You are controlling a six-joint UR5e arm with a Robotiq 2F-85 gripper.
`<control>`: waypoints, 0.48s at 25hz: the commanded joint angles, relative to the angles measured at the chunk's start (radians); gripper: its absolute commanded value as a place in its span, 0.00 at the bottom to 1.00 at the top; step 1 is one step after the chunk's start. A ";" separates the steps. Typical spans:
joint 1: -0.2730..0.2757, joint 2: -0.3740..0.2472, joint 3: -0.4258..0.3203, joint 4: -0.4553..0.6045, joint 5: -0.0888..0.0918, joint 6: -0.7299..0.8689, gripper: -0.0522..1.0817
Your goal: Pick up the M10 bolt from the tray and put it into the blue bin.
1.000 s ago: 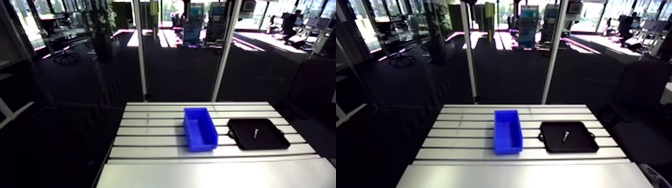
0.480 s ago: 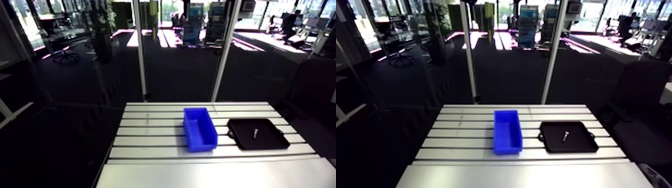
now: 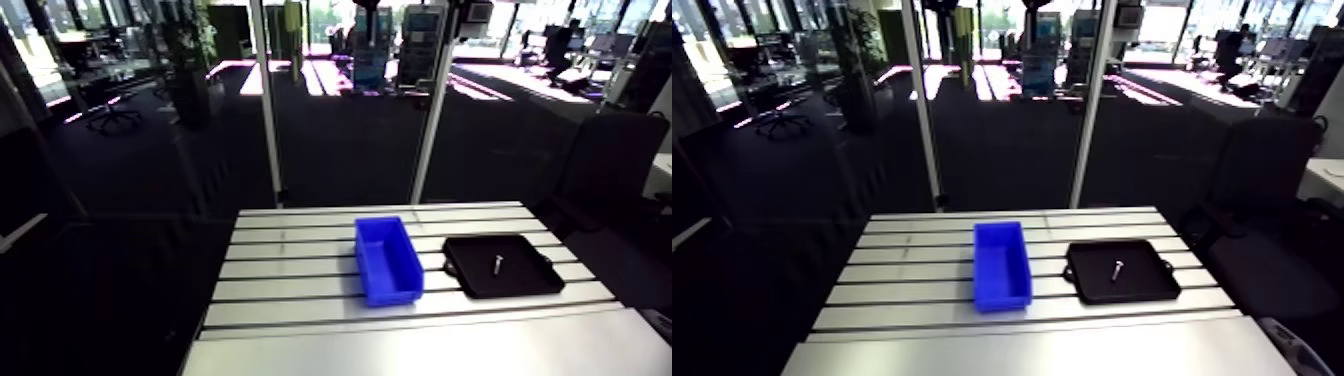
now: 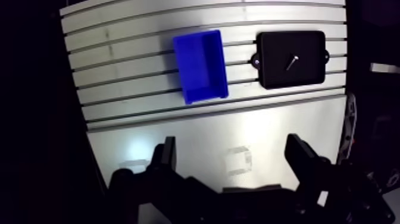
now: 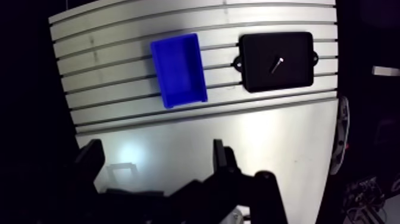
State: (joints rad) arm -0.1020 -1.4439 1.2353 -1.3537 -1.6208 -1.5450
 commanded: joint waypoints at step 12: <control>-0.225 -0.023 0.201 -0.212 -0.003 0.069 0.05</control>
State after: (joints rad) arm -0.2697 -1.4605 1.3743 -1.5260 -1.6232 -1.4801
